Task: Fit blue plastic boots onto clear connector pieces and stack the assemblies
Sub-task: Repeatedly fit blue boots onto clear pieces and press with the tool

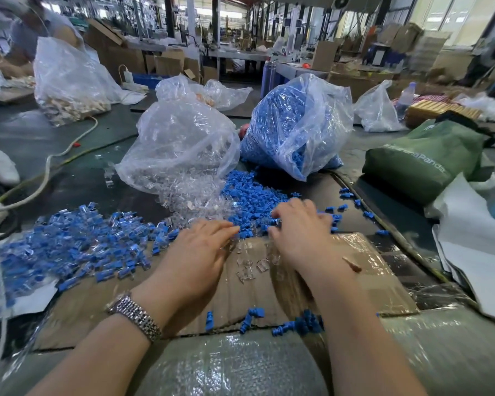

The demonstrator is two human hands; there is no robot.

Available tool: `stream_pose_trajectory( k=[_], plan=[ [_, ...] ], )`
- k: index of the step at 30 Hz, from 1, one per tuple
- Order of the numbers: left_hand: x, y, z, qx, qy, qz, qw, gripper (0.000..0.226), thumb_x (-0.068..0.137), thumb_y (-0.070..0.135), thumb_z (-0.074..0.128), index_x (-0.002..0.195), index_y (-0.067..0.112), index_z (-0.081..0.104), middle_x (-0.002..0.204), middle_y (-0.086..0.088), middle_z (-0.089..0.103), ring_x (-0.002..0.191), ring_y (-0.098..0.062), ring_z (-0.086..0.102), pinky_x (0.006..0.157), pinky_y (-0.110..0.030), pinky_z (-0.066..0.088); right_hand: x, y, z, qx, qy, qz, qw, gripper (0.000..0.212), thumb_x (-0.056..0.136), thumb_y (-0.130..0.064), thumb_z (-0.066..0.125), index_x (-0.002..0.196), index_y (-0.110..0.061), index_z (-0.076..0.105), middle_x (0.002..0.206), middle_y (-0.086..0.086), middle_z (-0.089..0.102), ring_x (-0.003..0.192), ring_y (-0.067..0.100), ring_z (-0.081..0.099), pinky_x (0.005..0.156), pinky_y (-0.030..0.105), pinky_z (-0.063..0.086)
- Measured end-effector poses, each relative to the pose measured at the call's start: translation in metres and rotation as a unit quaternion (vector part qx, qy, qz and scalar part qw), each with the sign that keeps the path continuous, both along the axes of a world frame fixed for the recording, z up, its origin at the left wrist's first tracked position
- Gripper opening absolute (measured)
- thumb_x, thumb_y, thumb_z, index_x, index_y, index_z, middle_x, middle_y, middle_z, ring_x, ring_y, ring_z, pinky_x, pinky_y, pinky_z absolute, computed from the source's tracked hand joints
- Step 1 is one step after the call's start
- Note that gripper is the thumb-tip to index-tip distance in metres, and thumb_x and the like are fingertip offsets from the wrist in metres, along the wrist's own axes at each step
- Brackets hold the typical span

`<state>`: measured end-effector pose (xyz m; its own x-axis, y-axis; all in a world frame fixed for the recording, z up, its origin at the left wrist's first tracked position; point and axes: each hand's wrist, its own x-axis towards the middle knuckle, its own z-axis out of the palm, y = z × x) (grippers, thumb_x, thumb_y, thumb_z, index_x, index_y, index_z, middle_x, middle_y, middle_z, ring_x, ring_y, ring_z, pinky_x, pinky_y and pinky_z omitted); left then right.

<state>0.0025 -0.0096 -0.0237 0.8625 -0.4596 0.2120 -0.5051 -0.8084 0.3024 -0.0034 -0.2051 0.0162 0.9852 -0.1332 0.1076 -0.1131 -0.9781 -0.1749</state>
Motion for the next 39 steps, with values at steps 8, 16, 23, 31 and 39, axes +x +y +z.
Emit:
stream_pose_trajectory(
  k=[8, 16, 23, 31, 39],
  plan=[
    [-0.002, -0.001, 0.000, -0.031, -0.037, -0.019, 0.999, 0.031, 0.101, 0.034, 0.054, 0.130, 0.034, 0.061, 0.128, 0.016, 0.059, 0.121, -0.006, 0.045, 0.112, -0.033, 0.034, 0.016, 0.020, -0.018, 0.035, 0.015, 0.124, 0.992, 0.021, 0.101, -0.025, 0.055, 0.115, -0.035, 0.068, 0.117, -0.007, 0.066, 0.115, 0.020, 0.042, 0.093, 0.047, 0.024],
    [-0.003, 0.000, -0.002, -0.066, -0.015, -0.023, 0.997, 0.025, 0.094, 0.039, 0.066, 0.119, 0.038, 0.065, 0.100, 0.021, 0.054, 0.100, -0.005, 0.047, 0.098, -0.033, 0.041, 0.013, 0.017, -0.018, 0.041, 0.006, 0.150, 0.988, 0.009, 0.099, -0.032, 0.062, 0.103, -0.034, 0.069, 0.107, -0.009, 0.063, 0.112, 0.019, 0.046, 0.085, 0.042, 0.023],
    [-0.003, 0.000, -0.001, -0.078, 0.007, -0.024, 0.997, 0.014, 0.091, 0.043, 0.067, 0.105, 0.038, 0.066, 0.095, 0.024, 0.054, 0.097, -0.001, 0.050, 0.097, -0.032, 0.046, 0.006, 0.010, -0.016, 0.066, 0.002, 0.150, 0.986, 0.014, 0.100, -0.031, 0.056, 0.107, -0.033, 0.068, 0.100, -0.009, 0.060, 0.106, 0.017, 0.044, 0.084, 0.041, 0.023],
    [-0.006, -0.001, 0.005, -0.084, 0.019, -0.031, 0.996, 0.012, 0.088, 0.046, 0.065, 0.096, 0.037, 0.064, 0.091, 0.024, 0.057, 0.092, 0.003, 0.054, 0.098, -0.040, 0.049, 0.005, 0.007, -0.013, 0.117, -0.030, 0.135, 0.983, 0.008, 0.101, -0.032, 0.060, 0.106, -0.030, 0.067, 0.103, -0.008, 0.067, 0.107, 0.017, 0.048, 0.097, 0.044, 0.033],
    [-0.008, -0.001, 0.004, -0.072, 0.003, -0.043, 0.996, 0.012, 0.091, 0.040, 0.069, 0.103, 0.037, 0.070, 0.095, 0.021, 0.057, 0.090, 0.002, 0.053, 0.100, -0.035, 0.044, 0.001, 0.008, -0.010, 0.118, -0.026, 0.138, 0.983, 0.006, 0.099, -0.032, 0.064, 0.101, -0.030, 0.068, 0.099, -0.009, 0.070, 0.104, 0.016, 0.053, 0.101, 0.047, 0.038]
  ],
)
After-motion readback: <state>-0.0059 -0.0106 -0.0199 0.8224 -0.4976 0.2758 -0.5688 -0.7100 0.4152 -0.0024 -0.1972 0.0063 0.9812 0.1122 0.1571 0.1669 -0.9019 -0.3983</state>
